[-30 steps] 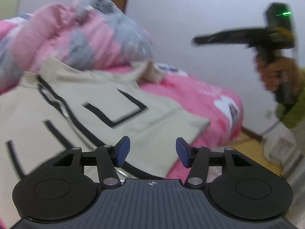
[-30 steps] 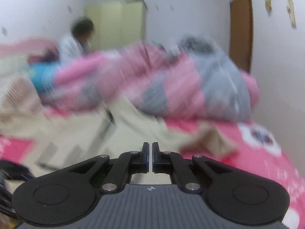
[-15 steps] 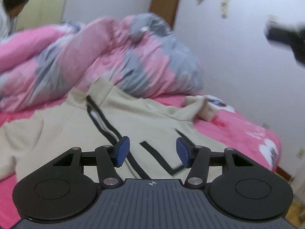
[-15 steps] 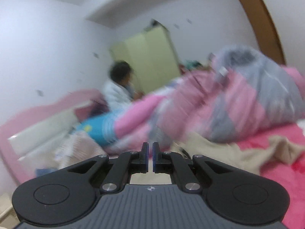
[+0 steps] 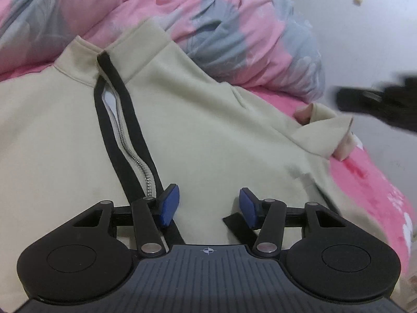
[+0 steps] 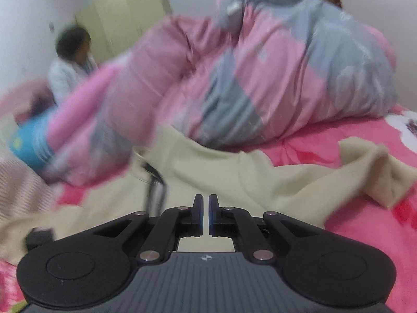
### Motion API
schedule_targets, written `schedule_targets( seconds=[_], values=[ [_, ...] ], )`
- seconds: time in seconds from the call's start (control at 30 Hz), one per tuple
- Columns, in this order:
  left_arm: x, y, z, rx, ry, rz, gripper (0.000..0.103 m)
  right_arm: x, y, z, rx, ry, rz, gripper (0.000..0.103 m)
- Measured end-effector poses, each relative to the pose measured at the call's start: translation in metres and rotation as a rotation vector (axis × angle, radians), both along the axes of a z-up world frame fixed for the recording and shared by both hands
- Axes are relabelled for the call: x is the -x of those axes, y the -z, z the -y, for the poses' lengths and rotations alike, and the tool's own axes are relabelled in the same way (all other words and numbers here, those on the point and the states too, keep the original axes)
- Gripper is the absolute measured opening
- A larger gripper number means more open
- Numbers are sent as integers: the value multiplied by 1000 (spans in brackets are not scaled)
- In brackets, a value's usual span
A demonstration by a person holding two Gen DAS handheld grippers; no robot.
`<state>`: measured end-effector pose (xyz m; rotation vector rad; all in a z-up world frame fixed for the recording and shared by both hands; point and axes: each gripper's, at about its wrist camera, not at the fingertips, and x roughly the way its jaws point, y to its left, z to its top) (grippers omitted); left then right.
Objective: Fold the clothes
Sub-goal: 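Lift both grippers away and move the left gripper over the hoodie collar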
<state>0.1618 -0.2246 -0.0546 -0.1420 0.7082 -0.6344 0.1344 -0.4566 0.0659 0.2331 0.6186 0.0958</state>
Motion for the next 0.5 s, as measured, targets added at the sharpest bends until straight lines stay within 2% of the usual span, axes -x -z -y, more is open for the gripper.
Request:
schedule_targets(
  seconds=[0.1,0.23,0.33,0.4,0.5],
  values=[
    [5,0,-5,9,6,21,52,-44,19,-10,123,-59,-14,2],
    [0,3,-12,63,7,6,52,-101,52,-27,248,-122,-35,2],
    [-5,3,-13,85,9,-4,52,-146,95,-27,375,-62,-125,0],
    [-5,3,-14,88,10,-3,52,-156,100,-17,337,-40,-122,0],
    [-5,3,-14,92,10,-6,52,-147,84,-10,287,18,-100,0]
  ],
)
